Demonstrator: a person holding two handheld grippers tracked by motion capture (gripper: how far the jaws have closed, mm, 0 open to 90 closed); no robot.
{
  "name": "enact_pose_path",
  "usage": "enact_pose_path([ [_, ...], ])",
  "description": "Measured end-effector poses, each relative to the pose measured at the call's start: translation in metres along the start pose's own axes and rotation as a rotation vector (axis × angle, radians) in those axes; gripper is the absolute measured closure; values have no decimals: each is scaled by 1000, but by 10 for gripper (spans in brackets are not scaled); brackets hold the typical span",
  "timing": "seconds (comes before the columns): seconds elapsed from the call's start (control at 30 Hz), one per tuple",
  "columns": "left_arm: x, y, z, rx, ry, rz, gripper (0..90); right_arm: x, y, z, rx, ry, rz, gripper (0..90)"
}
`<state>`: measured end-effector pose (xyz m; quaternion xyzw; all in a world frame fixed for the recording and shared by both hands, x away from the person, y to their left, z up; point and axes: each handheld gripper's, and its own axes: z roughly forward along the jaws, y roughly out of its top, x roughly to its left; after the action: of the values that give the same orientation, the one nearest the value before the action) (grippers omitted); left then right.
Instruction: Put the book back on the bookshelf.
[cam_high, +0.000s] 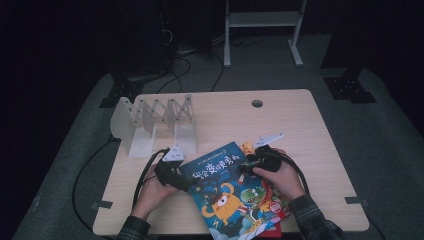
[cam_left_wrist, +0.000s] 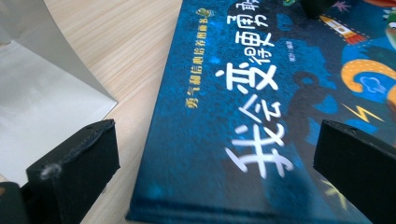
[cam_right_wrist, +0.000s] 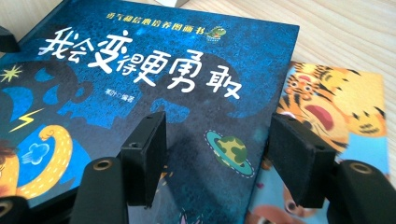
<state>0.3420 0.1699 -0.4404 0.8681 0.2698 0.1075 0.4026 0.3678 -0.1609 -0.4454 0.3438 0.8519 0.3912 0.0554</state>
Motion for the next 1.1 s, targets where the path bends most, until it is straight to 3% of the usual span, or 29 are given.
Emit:
enact_pose_path([
  [0.43,-1,-3,6,50,-43,-1,0,7,5,8,1,29,-18,372],
  [0.63,-1,-5,7,48,-66,-24,0,8,4,7,-4,30,-16,378],
  [1.1,-2,-8,5,46,-75,-48,0,3,-14,-26,-48,-3,-10,363],
])
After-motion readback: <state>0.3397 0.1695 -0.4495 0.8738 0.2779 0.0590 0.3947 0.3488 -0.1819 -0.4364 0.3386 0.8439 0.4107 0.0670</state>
